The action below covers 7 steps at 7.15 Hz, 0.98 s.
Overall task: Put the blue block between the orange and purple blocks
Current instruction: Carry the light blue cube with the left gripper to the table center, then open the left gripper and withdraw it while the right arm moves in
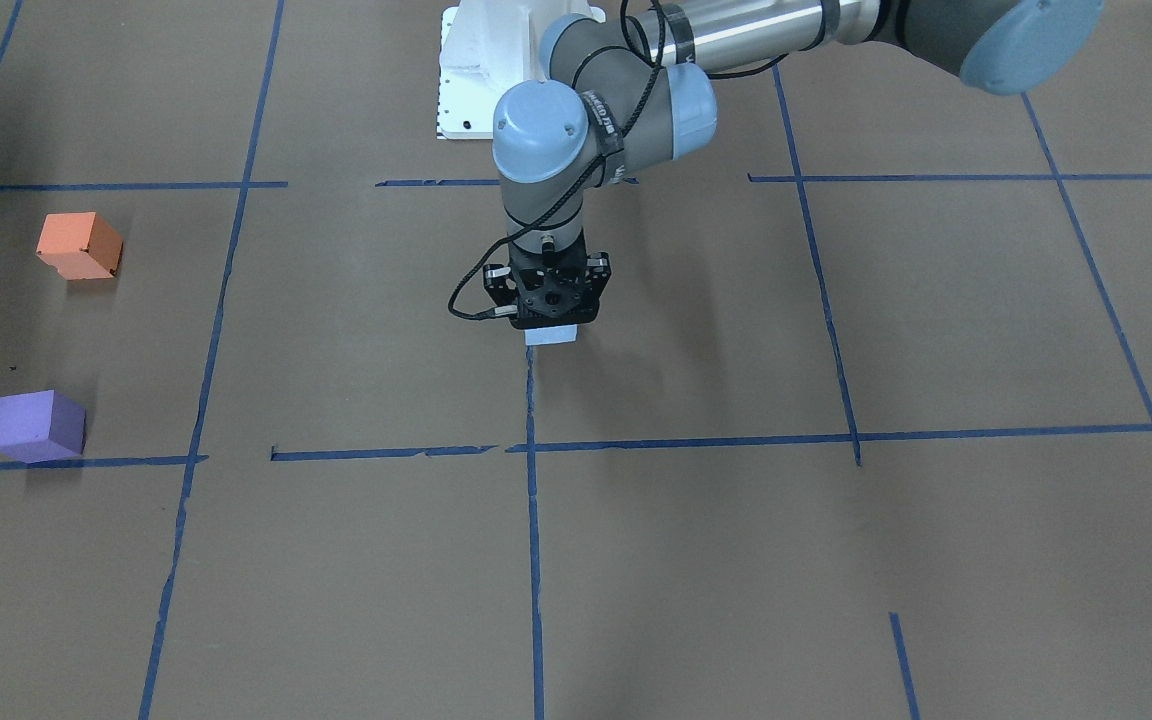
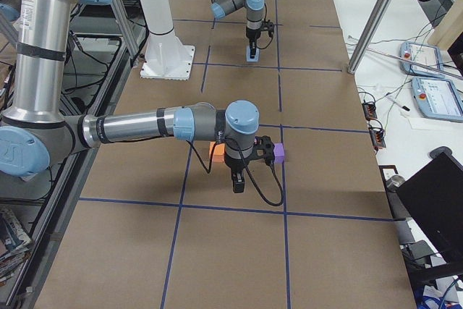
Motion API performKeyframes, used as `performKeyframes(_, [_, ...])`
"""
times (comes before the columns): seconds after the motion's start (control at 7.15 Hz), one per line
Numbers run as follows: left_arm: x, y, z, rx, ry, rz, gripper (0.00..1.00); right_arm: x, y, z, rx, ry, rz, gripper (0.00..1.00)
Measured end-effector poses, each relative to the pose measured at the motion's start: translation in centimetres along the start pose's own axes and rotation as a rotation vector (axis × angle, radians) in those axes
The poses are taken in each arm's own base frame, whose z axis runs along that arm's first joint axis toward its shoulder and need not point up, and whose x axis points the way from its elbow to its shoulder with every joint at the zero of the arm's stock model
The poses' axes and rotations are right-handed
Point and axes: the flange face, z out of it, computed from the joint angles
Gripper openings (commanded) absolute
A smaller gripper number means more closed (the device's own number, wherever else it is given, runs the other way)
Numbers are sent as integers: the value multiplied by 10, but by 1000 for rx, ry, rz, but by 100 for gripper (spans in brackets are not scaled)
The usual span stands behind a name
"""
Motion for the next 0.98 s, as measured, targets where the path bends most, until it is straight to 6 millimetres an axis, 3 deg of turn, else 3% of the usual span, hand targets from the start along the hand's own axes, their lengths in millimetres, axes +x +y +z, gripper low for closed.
performKeyframes(0.28, [9,8,22,1,-3,16,100,-1,-2,-1,3,0,-2,100])
performKeyframes(0.42, [8,1,15,11,4,15,100,-3,-6,-4,12,1,-11,100])
performKeyframes(0.56, [-2,-15,-7,7,17,14,100,-8,-13,-10,28,2,-25,100])
performKeyframes(0.7, [-27,-37,-38,-16,17,29,100,-15,-25,-18,51,1,-42,100])
performKeyframes(0.84, [-74,-60,-67,-25,-2,71,100,-30,-41,-26,73,-13,-47,100])
performKeyframes(0.98, [-139,-83,-84,-19,-40,127,100,-55,-60,-30,82,-38,-41,100])
